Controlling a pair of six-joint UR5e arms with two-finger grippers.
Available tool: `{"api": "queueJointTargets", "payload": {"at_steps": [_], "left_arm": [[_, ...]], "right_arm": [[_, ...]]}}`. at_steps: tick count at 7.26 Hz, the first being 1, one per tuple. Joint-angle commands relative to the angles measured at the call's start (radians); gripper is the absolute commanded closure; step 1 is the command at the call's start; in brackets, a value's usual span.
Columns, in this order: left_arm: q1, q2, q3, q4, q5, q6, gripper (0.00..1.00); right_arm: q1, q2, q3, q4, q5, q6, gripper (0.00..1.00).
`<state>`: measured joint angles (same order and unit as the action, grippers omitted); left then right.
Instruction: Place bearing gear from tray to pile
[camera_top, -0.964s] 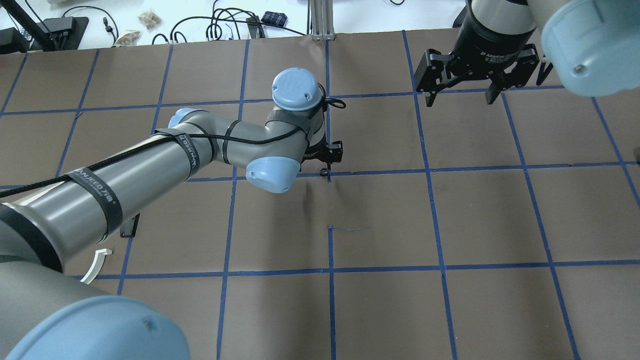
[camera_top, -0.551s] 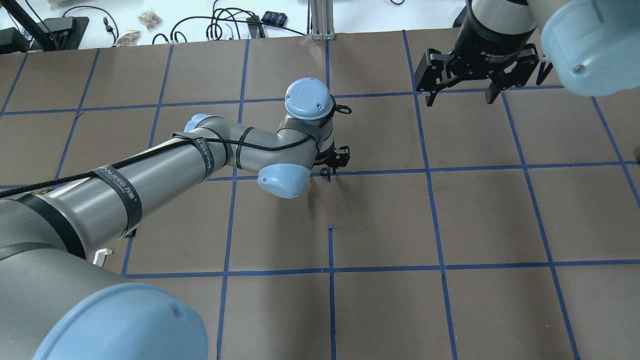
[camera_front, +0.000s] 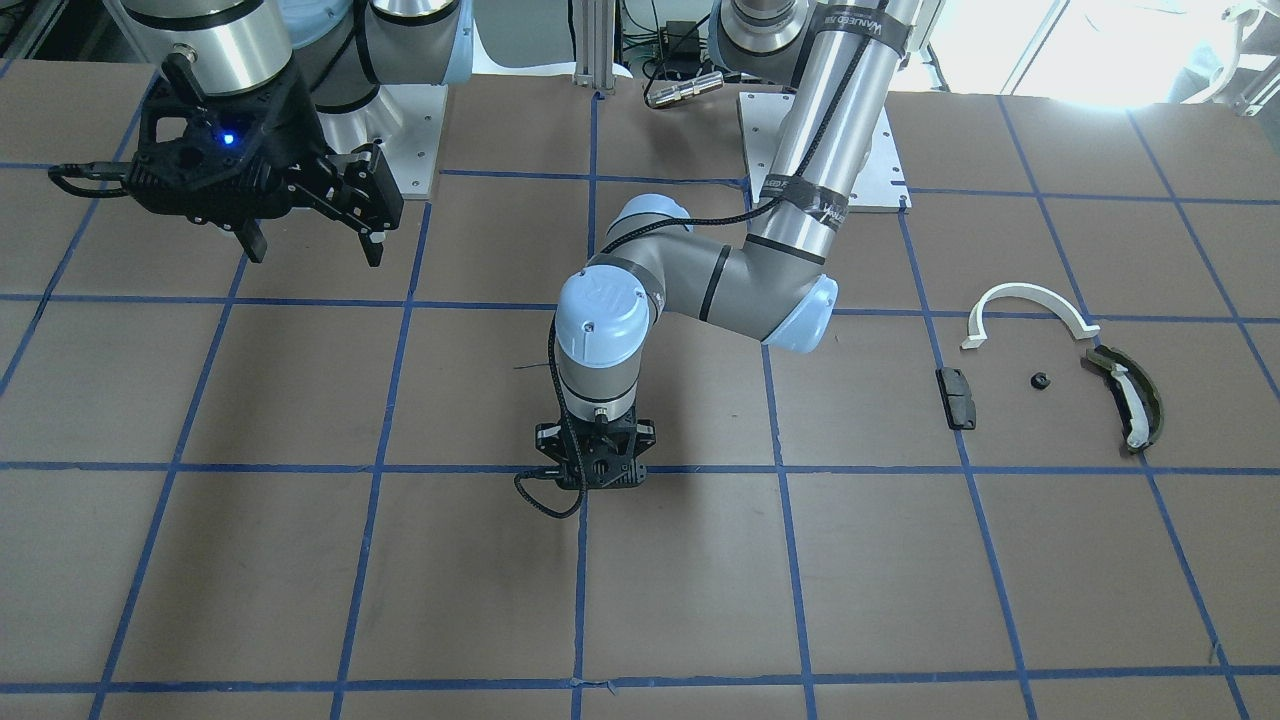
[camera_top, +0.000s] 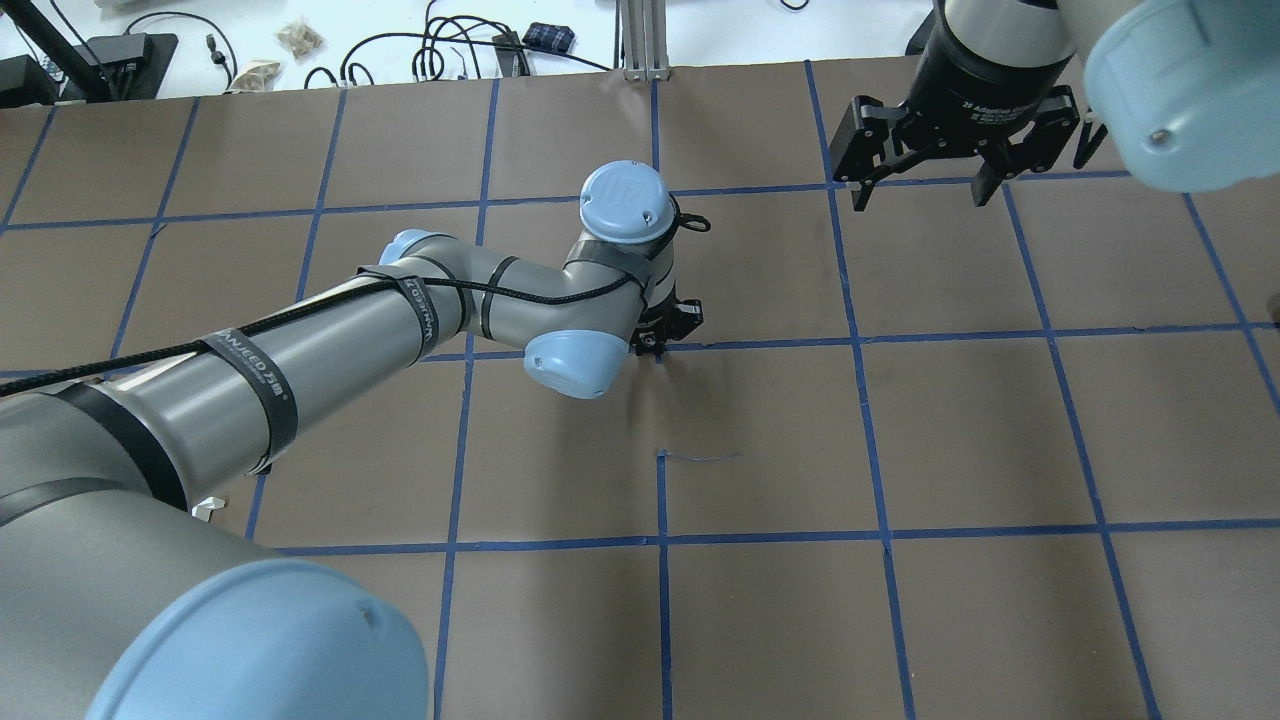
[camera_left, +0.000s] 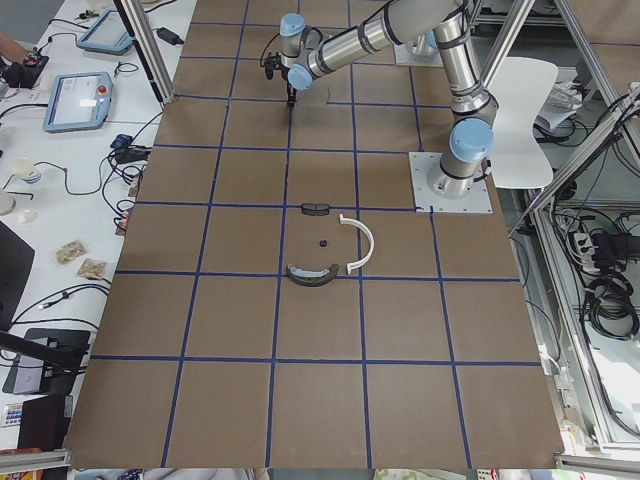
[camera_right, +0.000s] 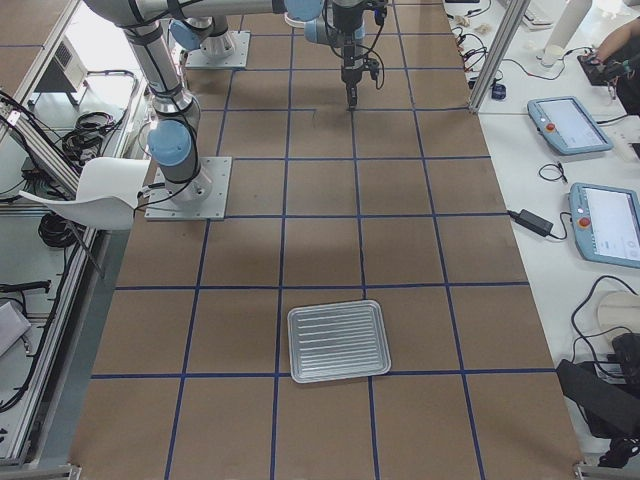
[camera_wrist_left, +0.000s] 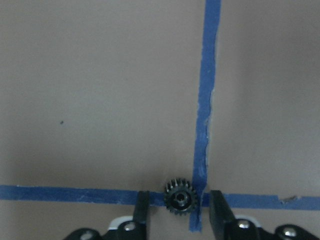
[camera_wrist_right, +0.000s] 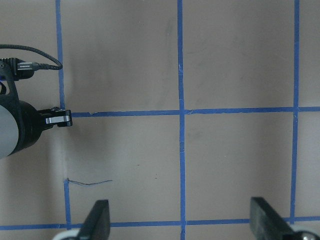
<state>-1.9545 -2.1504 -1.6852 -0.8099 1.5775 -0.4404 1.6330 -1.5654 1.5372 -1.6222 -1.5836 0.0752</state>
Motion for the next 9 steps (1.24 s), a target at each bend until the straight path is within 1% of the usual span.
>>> {"api": "queueJointTargets", "payload": {"at_steps": [1,2,3,4,5,7,8,9], "left_arm": [[0.008,0.015,0.031,-0.018,0.047,0.012,1.00],[0.061,0.045,0.044,-0.110,0.039,0.075,1.00],[0.160,0.090,0.047,-0.176,0.044,0.166,1.00],[0.257,0.145,0.023,-0.236,0.056,0.331,1.00],[0.364,0.188,-0.013,-0.297,0.126,0.479,1.00],[0.593,0.285,-0.140,-0.279,0.134,0.782,1.00],[0.715,0.312,-0.187,-0.258,0.127,0.927,1.00],[0.818,0.351,-0.229,-0.258,0.078,1.042,1.00]], "right_arm": [[0.001,0.001,0.000,-0.001,0.002,0.000,0.00],[0.001,0.001,0.000,-0.002,0.004,0.000,0.00],[-0.001,0.001,-0.002,-0.001,0.002,0.000,0.00],[-0.001,0.001,-0.002,-0.001,0.002,0.000,0.00],[-0.001,0.001,-0.002,-0.001,0.001,0.000,0.00],[-0.001,0.001,-0.002,-0.001,0.001,0.000,0.00],[-0.002,0.001,-0.002,0.001,-0.002,-0.002,0.00],[-0.001,0.001,0.000,0.001,-0.001,0.000,0.00]]}}
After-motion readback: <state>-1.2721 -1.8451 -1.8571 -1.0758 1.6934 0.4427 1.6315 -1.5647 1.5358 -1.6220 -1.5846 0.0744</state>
